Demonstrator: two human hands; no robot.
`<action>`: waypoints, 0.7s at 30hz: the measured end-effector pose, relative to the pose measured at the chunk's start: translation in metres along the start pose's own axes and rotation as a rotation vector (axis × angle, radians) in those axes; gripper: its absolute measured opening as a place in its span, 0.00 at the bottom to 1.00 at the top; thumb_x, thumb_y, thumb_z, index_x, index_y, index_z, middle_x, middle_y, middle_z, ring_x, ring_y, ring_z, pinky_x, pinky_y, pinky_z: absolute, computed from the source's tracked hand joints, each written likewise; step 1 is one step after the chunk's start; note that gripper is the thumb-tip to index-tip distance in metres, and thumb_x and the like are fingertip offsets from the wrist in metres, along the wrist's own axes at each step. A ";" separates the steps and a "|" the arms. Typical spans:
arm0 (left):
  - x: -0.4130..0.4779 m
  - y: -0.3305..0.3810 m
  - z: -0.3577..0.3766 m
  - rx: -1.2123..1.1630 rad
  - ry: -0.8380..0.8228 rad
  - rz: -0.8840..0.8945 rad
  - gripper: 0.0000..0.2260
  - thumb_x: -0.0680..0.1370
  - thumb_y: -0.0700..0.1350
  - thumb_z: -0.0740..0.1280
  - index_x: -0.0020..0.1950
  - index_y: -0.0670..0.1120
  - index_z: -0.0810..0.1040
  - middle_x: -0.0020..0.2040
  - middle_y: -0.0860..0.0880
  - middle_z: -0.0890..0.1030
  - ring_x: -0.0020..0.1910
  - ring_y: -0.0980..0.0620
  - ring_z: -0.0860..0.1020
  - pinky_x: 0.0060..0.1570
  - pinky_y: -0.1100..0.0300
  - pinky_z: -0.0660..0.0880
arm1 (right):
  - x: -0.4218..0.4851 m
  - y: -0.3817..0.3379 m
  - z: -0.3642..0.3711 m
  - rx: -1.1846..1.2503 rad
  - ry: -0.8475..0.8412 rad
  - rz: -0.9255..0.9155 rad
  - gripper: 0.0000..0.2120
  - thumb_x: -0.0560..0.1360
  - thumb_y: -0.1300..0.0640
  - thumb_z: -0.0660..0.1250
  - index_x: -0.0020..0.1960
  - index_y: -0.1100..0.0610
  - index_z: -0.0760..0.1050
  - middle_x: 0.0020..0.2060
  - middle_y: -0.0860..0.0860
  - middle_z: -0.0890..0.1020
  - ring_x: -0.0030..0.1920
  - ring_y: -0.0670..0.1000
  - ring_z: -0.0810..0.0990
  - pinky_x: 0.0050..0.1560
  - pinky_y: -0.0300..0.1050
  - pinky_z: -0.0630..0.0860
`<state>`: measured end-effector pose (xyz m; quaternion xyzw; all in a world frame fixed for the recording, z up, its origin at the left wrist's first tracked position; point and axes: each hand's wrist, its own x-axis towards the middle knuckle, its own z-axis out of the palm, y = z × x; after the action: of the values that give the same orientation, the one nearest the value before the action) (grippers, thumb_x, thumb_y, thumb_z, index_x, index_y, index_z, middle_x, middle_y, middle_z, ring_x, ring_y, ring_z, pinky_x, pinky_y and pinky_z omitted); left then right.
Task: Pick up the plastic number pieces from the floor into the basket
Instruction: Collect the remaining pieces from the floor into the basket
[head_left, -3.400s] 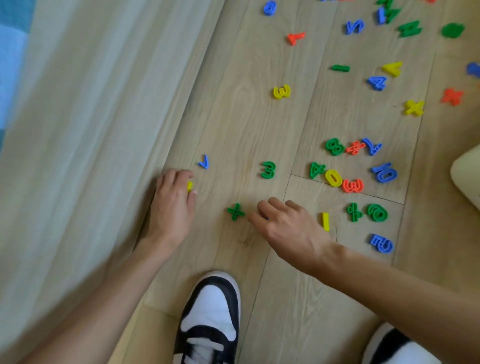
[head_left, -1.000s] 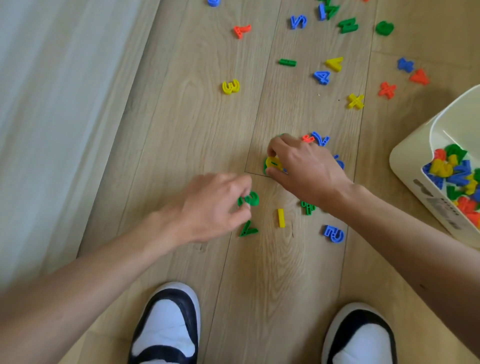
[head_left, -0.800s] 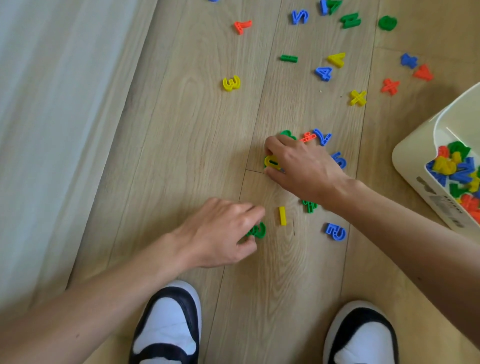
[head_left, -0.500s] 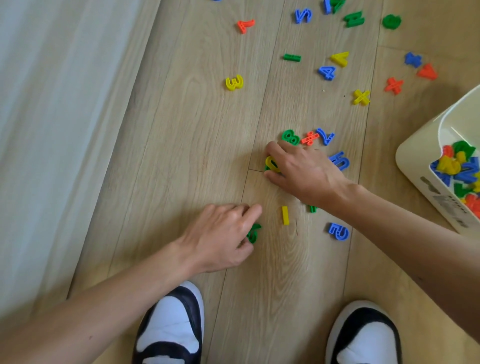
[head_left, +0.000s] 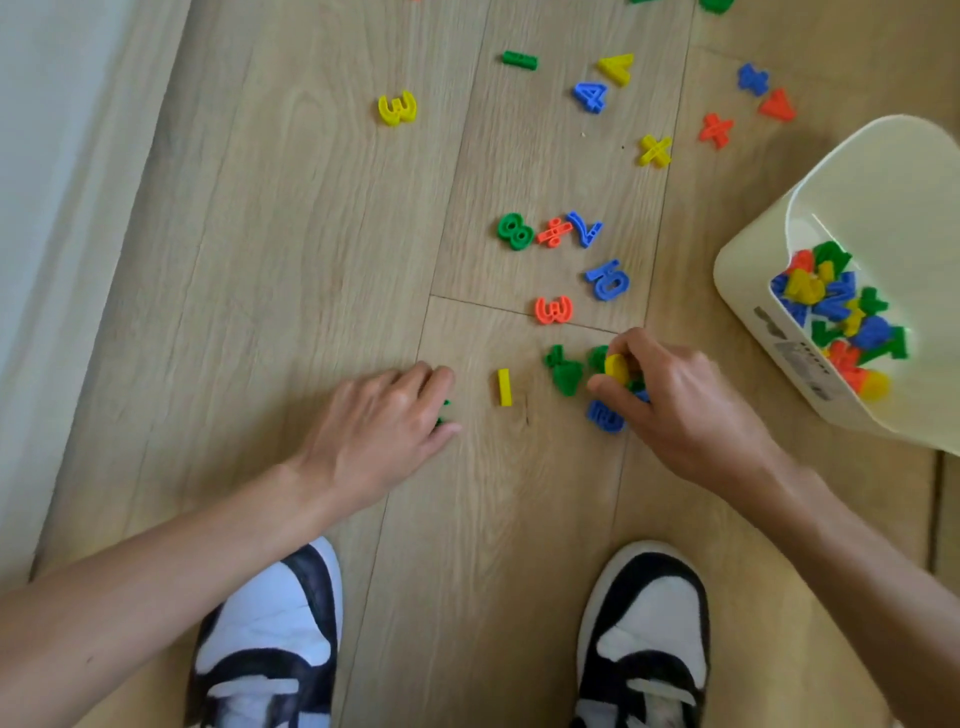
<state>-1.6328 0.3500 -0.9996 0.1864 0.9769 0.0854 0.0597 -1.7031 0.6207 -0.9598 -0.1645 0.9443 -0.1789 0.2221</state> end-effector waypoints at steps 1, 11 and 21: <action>-0.002 0.001 0.001 0.012 0.007 0.002 0.18 0.76 0.58 0.63 0.50 0.42 0.76 0.42 0.46 0.79 0.34 0.44 0.79 0.23 0.57 0.68 | -0.005 0.002 0.001 -0.018 0.006 0.009 0.16 0.79 0.41 0.59 0.55 0.53 0.70 0.41 0.49 0.77 0.38 0.55 0.77 0.38 0.54 0.74; -0.009 0.008 0.012 0.101 0.092 0.099 0.01 0.74 0.39 0.65 0.45 0.43 0.75 0.39 0.47 0.74 0.29 0.49 0.75 0.19 0.58 0.67 | -0.022 -0.001 0.023 -0.233 0.041 0.037 0.17 0.81 0.42 0.57 0.61 0.54 0.65 0.53 0.53 0.80 0.40 0.62 0.82 0.31 0.49 0.70; -0.016 0.005 0.019 0.111 0.157 0.269 0.04 0.81 0.38 0.62 0.47 0.42 0.75 0.39 0.47 0.76 0.34 0.48 0.74 0.31 0.53 0.75 | -0.019 -0.003 0.037 -0.317 0.162 0.060 0.30 0.78 0.32 0.53 0.66 0.55 0.63 0.54 0.52 0.78 0.39 0.56 0.82 0.27 0.44 0.67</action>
<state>-1.6137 0.3511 -1.0158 0.3112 0.9481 0.0529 -0.0391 -1.6683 0.6159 -0.9824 -0.1544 0.9799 -0.0336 0.1218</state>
